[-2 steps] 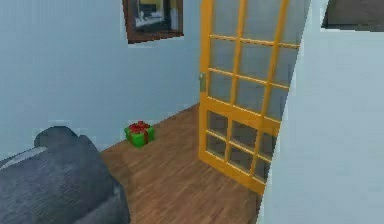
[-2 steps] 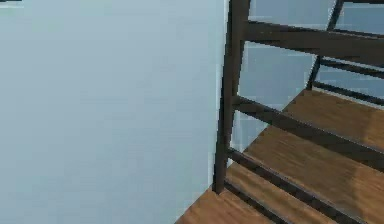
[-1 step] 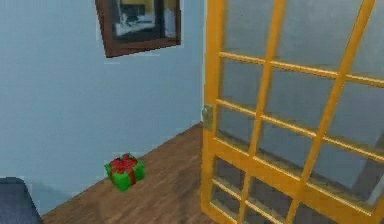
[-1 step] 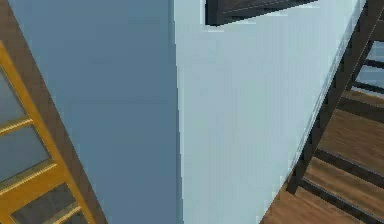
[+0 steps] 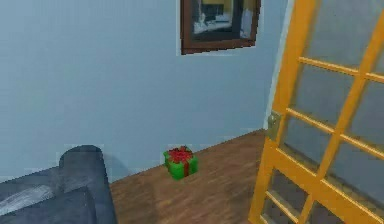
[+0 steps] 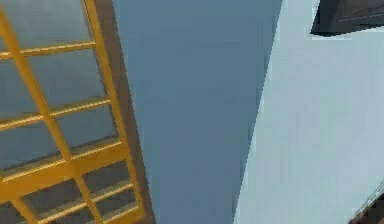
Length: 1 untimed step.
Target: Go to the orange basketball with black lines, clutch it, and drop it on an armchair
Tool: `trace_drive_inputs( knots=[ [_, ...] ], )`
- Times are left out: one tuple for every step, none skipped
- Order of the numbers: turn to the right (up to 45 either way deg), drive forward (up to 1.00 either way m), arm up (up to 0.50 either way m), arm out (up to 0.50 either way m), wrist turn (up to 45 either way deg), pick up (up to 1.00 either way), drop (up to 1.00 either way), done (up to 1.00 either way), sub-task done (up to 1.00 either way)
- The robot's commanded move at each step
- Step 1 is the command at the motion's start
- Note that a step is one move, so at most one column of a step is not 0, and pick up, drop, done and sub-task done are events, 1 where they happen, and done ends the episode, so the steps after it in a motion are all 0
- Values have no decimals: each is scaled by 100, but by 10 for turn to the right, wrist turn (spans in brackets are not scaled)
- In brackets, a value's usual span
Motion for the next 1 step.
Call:
trace_drive_inputs(
  knots=[
    [0,100,0,0,0,0,0,0,0]
  ],
)
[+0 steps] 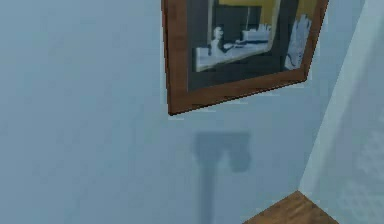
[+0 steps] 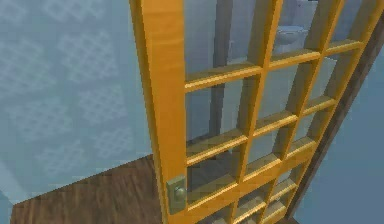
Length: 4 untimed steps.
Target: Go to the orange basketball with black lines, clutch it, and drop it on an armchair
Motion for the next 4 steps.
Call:
trace_drive_inputs(
  knots=[
    [30,0,0,0,0,0,0,0,0],
    [0,20,0,0,0,0,0,0,0],
    [450,0,0,0,0,0,0,0,0],
    [90,0,0,0,0,0,0,0,0]
  ],
)
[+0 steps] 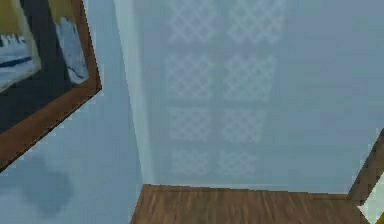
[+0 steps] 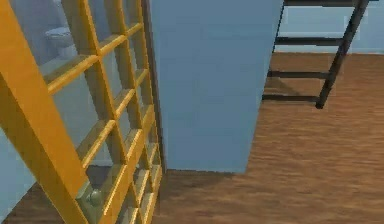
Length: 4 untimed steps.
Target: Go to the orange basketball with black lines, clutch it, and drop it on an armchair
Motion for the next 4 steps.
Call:
trace_drive_inputs(
  knots=[
    [0,45,0,0,0,0,0,0,0],
    [450,0,0,0,0,0,0,0,0],
    [270,0,0,0,0,0,0,0,0],
    [0,100,0,0,0,0,0,0,0]
  ],
)
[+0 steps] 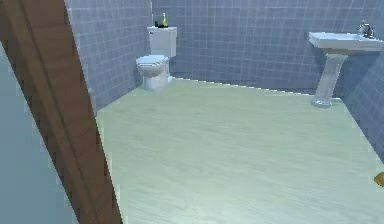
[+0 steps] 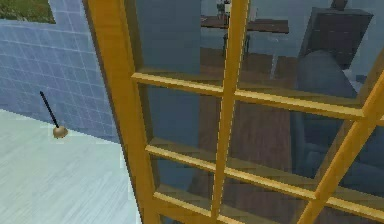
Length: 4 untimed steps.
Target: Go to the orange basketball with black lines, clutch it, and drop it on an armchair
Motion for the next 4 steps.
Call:
trace_drive_inputs(
  knots=[
    [60,0,0,0,0,0,0,0,0],
    [0,40,0,0,0,0,0,0,0],
    [-450,0,0,0,0,0,0,0,0],
    [-120,0,0,0,0,0,0,0,0]
  ],
)
